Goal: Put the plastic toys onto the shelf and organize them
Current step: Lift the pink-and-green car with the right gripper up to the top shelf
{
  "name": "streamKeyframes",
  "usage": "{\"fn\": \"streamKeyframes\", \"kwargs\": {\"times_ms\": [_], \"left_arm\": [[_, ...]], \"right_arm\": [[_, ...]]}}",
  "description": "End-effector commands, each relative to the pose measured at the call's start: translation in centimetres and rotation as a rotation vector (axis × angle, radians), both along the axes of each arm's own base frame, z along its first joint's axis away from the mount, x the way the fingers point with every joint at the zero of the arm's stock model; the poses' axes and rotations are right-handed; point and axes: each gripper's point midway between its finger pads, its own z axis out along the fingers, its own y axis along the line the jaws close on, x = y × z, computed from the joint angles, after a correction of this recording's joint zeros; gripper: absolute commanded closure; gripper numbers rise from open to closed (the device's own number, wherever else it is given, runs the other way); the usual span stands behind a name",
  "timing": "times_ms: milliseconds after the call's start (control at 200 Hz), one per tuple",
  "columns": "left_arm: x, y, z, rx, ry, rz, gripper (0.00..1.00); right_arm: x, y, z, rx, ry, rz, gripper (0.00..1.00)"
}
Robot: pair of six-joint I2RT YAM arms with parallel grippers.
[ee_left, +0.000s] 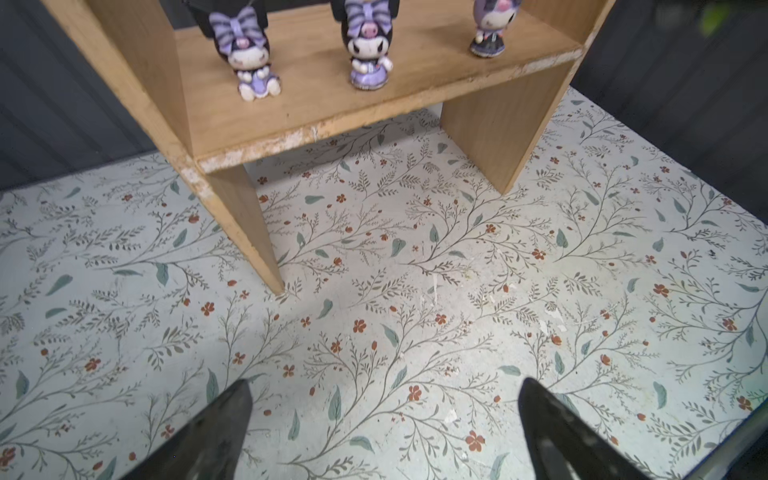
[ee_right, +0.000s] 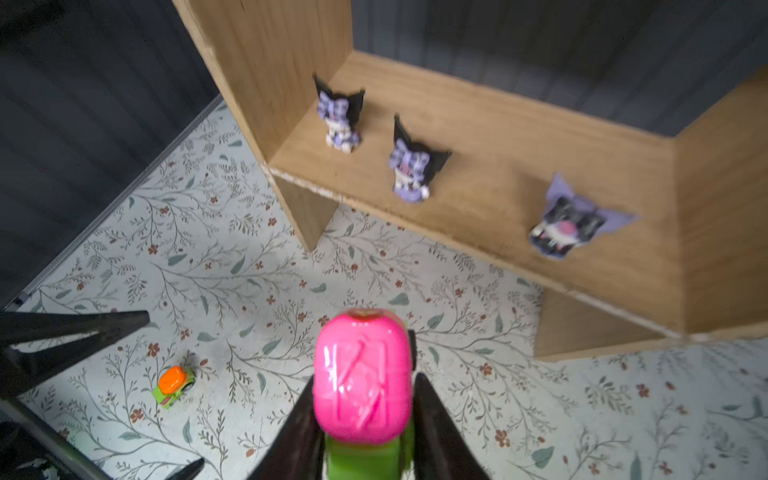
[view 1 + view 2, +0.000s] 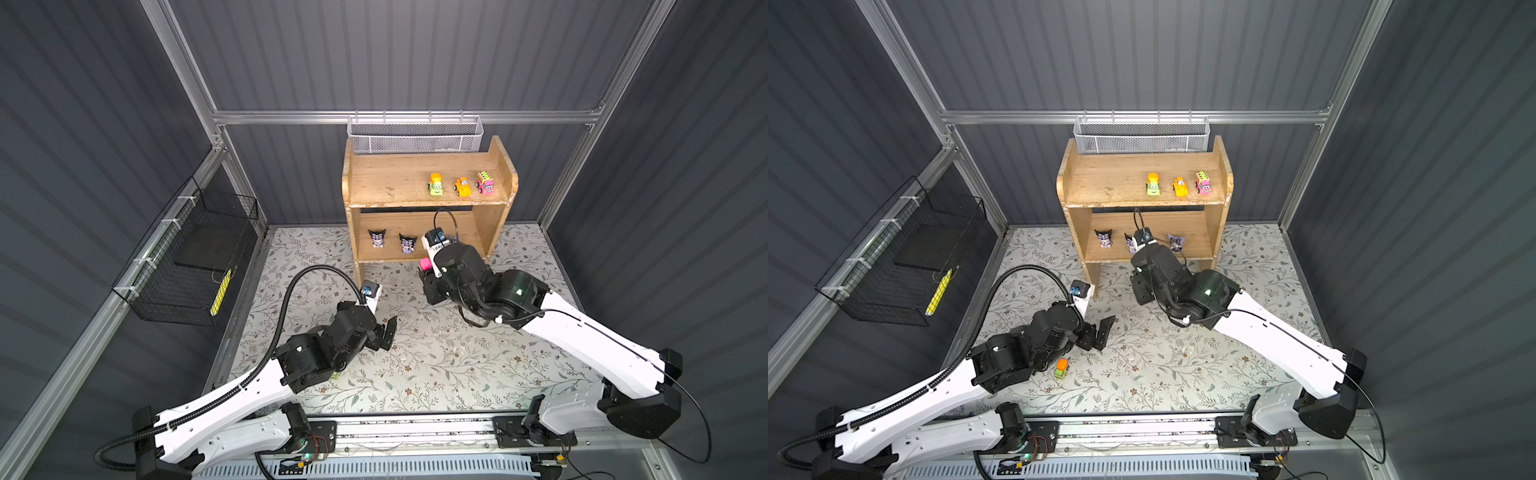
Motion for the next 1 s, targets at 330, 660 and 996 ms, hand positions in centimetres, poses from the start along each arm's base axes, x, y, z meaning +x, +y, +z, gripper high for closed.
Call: {"fn": "streamKeyframes", "kwargs": {"times_ms": [330,660,996], "left_arm": [[1.0,-0.2,4.1,-0.002,-0.106,0.001,0.0],[0.8,1.0,4.4,-0.009,-0.114,0.027,0.0],[0.7,1.8,5.0,-0.004,-0.134,0.043,0.0]], "right_arm": [[5.5,1.3,11.6,0.004,-0.239,-0.066,0.66],[10.1,2.8,14.3,0.115,-0.281,-0.082,0.65],[11.9,3.0,13.2,0.139,-0.258,-0.089,0.64]]}}
